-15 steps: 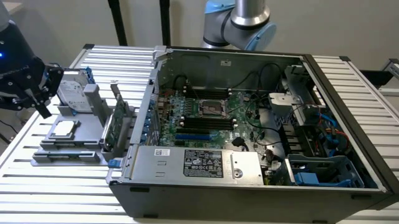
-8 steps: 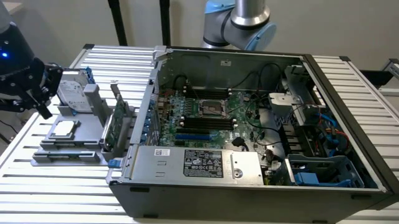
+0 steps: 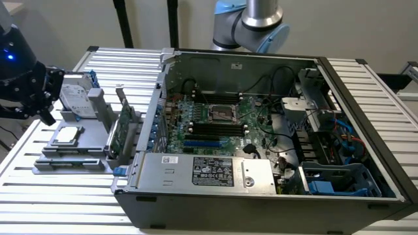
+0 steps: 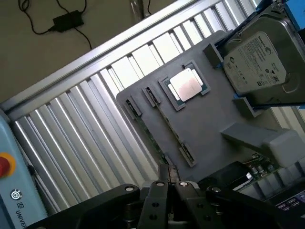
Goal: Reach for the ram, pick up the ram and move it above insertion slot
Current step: 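Pick up the ram and move it above insertion slot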
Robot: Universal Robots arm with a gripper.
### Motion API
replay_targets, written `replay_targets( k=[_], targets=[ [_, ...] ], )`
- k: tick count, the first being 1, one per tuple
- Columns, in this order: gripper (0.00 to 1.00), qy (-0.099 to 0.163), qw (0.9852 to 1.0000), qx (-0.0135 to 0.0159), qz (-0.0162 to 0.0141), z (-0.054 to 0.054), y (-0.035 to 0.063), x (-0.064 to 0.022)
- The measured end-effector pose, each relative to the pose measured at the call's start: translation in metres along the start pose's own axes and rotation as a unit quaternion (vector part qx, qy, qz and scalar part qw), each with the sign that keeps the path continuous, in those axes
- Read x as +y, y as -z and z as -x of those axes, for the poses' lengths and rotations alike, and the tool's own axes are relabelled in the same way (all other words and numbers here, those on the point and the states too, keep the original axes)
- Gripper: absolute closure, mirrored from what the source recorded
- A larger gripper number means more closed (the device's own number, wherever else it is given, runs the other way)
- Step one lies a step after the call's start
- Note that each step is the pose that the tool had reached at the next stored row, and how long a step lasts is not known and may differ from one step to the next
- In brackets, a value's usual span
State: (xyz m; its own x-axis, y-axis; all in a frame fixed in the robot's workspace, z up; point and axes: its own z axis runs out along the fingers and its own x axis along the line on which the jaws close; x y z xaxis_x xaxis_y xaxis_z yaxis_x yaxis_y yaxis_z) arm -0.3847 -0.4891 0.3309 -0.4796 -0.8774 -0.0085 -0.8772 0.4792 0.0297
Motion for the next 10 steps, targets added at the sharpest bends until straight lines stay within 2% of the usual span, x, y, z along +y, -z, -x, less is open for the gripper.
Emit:
replay_targets(
  k=[5, 10],
  targets=[
    [0.89, 0.045, 0.9990, 0.0000, -0.0020, 0.0000, -0.0009, 0.0000],
    [0.89, 0.091, 0.9959, 0.0001, -0.0040, 0.0000, -0.0016, -0.0001]
  ],
)
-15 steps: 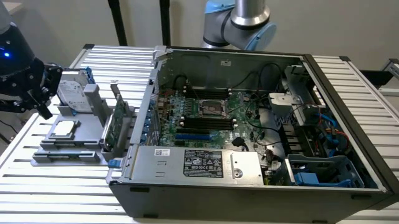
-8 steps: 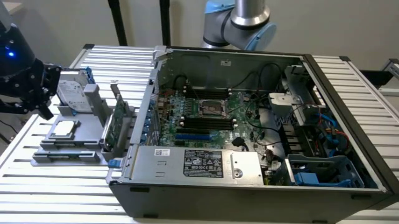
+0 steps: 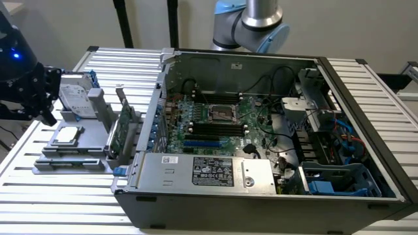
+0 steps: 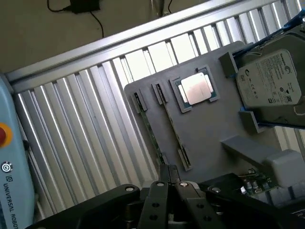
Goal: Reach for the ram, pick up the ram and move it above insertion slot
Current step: 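Pick up the ram and move it above insertion slot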
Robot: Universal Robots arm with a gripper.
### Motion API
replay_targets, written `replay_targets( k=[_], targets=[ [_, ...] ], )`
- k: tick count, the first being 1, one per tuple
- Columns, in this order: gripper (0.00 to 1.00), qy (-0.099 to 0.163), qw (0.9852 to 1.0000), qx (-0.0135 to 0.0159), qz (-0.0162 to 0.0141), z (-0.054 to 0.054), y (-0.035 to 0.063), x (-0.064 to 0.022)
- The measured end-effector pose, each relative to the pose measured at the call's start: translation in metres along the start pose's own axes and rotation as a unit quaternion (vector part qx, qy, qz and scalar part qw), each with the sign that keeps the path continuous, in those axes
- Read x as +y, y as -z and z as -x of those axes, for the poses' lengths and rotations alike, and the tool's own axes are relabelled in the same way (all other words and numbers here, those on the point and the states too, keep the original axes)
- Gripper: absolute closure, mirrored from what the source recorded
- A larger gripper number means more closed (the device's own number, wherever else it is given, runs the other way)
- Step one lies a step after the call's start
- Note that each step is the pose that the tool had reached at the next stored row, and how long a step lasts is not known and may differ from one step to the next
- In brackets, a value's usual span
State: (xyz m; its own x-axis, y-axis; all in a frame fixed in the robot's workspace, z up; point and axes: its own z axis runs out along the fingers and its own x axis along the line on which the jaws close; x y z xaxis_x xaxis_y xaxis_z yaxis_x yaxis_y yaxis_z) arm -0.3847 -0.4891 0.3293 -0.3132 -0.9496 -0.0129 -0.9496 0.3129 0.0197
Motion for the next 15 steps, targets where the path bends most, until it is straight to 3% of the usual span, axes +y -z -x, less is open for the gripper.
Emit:
replay_targets(
  k=[4, 7, 11, 15],
  targets=[
    [0.89, 0.036, 0.9993, 0.0001, -0.0014, 0.0000, -0.0006, 0.0000],
    [0.89, 0.063, 0.9980, 0.0002, -0.0022, 0.0000, -0.0009, 0.0000],
    [0.89, 0.100, 0.9950, 0.0006, -0.0026, 0.0000, -0.0015, 0.0000],
    [0.89, 0.136, 0.9907, 0.0012, -0.0022, 0.0000, -0.0022, 0.0000]
  ],
)
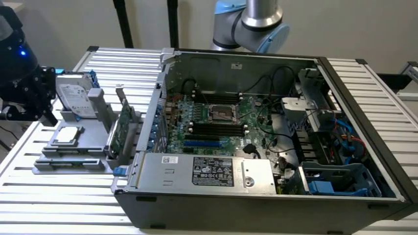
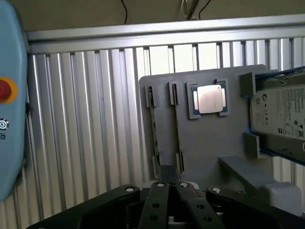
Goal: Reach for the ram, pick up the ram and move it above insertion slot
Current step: 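Pick up the ram and move it above insertion slot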
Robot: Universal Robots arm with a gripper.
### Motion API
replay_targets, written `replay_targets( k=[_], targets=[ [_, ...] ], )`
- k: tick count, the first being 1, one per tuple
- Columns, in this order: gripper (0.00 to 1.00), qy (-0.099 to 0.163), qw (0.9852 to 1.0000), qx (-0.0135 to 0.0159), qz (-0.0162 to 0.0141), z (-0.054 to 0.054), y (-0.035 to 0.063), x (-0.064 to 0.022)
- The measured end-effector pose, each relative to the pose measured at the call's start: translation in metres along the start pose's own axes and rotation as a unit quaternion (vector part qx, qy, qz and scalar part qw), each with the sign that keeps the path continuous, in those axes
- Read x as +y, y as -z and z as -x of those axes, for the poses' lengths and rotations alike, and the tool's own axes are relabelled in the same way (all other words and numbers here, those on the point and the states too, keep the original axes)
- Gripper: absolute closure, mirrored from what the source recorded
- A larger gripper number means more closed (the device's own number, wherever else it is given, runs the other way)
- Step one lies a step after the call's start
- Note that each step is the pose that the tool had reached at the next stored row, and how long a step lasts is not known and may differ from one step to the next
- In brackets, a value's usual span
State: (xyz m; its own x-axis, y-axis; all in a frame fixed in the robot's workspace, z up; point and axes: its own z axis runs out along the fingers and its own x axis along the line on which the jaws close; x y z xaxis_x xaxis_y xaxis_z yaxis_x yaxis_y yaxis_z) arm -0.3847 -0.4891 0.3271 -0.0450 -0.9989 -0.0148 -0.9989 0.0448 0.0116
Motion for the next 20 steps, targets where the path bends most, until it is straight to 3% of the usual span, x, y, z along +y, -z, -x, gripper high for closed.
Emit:
replay_targets(
  k=[4, 10, 13, 18, 20],
  targets=[
    [0.89, 0.036, 0.9993, 0.0004, 0.0005, 0.0000, -0.0003, 0.0000],
    [0.89, 0.085, 0.9963, 0.0009, 0.0011, 0.0000, -0.0005, 0.0000],
    [0.88, 0.086, 0.9963, 0.0008, 0.0017, 0.0000, -0.0004, 0.0000],
    [0.64, 0.086, 0.9963, 0.0007, 0.0034, 0.0000, -0.0010, -0.0001],
    [0.64, 0.086, 0.9963, 0.0008, 0.0039, 0.0000, -0.0042, 0.0000]
  ],
)
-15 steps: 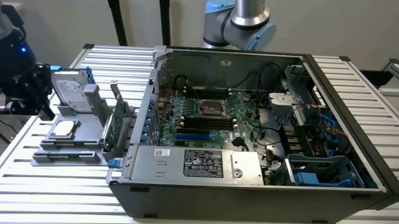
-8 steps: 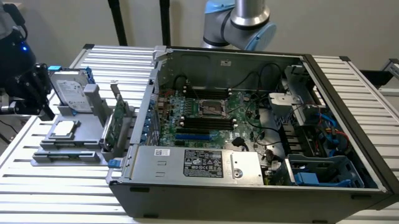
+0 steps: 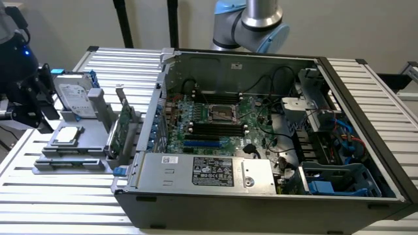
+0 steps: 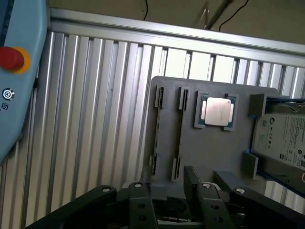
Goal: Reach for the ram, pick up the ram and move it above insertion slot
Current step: 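Pick up the ram and move it above insertion slot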
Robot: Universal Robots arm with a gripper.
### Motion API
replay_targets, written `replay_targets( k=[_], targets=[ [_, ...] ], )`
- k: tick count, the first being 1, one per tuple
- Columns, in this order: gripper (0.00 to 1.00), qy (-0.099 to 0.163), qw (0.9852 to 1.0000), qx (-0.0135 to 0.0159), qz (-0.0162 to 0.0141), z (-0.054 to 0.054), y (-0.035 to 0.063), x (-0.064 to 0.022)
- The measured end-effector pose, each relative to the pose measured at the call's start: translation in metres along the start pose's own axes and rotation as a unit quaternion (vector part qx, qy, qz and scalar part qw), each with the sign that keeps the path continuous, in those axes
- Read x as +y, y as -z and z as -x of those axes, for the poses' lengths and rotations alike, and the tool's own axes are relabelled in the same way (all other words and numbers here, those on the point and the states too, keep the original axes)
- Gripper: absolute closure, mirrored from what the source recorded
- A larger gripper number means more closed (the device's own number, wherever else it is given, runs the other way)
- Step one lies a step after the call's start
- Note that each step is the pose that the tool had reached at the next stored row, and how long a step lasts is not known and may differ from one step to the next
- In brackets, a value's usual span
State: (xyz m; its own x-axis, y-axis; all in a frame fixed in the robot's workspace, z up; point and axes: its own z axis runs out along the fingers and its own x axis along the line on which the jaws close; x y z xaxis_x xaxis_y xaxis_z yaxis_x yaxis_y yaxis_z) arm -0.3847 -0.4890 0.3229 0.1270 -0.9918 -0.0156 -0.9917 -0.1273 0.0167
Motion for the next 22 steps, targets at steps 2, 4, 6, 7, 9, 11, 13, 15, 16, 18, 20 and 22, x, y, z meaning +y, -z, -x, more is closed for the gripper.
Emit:
replay_targets(
  k=[2, 4, 6, 7, 9, 11, 13, 15, 16, 18, 20, 22],
  targets=[
    [0.58, 0.000, 1.0000, 0.0000, 0.0000, 0.000, -0.0036, -0.0001],
    [0.58, -0.001, 1.0000, 0.0000, 0.0000, 0.000, -0.0072, -0.0001],
    [0.58, -0.003, 1.0000, -0.0001, -0.0001, 0.000, -0.0109, -0.0002],
    [0.58, -0.004, 1.0000, -0.0001, 0.0000, 0.000, -0.0127, -0.0002],
    [0.58, -0.007, 1.0000, -0.0001, -0.0001, 0.000, -0.0163, 0.0000],
    [0.58, -0.011, 0.9999, -0.0002, -0.0002, 0.000, -0.0200, 0.0008],
    [0.58, -0.014, 0.9999, -0.0003, -0.0002, 0.000, -0.0236, 0.0023],
    [0.58, -0.016, 0.9999, -0.0003, -0.0002, 0.000, -0.0273, 0.0039],
    [0.58, -0.017, 0.9999, -0.0003, -0.0002, 0.000, -0.0291, 0.0048],
    [0.58, -0.018, 0.9998, -0.0003, -0.0003, 0.000, -0.0329, 0.0058],
    [0.58, -0.018, 0.9998, -0.0003, -0.0003, 0.000, -0.0365, 0.0064],
    [0.58, -0.019, 0.9998, -0.0004, -0.0003, 0.000, -0.0402, 0.0066]
  ],
)
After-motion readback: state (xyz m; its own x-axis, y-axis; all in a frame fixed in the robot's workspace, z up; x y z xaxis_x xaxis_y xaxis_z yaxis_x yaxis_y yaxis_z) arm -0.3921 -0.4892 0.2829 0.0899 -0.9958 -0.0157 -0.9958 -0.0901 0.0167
